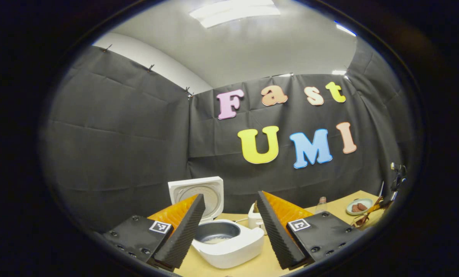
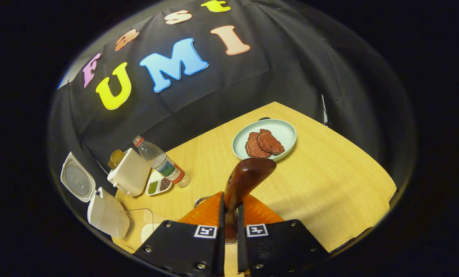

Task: Close the left gripper, press the button to open the rice cooker; take a wooden spoon from the chopstick holder with the right hand, scoop a spoonful of rice and pour it into the rice cooker, then put the wooden spoon back into the chopstick holder.

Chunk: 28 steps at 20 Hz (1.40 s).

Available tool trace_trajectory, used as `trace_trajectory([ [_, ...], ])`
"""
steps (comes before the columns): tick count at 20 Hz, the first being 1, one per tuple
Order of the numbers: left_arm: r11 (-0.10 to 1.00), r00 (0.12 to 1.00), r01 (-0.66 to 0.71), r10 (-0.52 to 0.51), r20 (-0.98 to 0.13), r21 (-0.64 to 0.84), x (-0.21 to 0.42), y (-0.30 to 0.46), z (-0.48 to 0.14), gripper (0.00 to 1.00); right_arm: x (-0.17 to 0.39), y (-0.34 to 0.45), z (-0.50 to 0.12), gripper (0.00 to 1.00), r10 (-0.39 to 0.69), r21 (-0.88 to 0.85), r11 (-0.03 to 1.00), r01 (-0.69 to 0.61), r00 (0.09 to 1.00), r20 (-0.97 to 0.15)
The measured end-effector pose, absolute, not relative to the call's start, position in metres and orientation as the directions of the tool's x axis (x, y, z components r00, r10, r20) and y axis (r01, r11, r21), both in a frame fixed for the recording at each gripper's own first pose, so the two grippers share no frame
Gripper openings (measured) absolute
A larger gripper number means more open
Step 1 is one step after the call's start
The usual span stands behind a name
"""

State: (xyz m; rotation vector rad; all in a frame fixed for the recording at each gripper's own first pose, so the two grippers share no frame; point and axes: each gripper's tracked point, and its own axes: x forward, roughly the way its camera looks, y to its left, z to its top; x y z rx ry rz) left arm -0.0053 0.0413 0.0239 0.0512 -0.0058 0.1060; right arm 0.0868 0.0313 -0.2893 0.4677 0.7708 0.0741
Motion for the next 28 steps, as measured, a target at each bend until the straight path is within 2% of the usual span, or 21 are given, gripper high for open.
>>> trace_trajectory([
  [3,0.993,0.994,-0.109,0.109,0.006,0.045,-0.006,0.047,0.020,0.95,0.084,0.030,-0.277,0.10,0.220,0.376,0.925,0.046,0.743,-0.632],
  [10,0.996,0.996,-0.087,0.087,0.005,0.006,0.000,0.057,0.011,0.95,0.083,0.034,-0.212,0.10,0.188,0.301,0.954,-0.020,0.819,-0.541],
  [16,0.998,0.998,-0.066,0.066,-0.003,-0.023,0.007,0.070,0.001,0.95,0.075,0.069,-0.165,0.10,0.236,0.328,0.941,-0.079,0.848,-0.474],
  [21,0.997,0.998,-0.065,0.064,-0.014,-0.038,0.007,0.092,-0.009,0.95,0.063,0.109,-0.150,0.10,0.284,0.343,0.930,-0.134,0.852,-0.440],
  [28,0.997,0.997,-0.075,0.075,-0.023,-0.022,0.004,0.128,-0.015,0.95,0.046,0.168,-0.161,0.10,0.340,0.353,0.917,-0.186,0.828,-0.446],
])
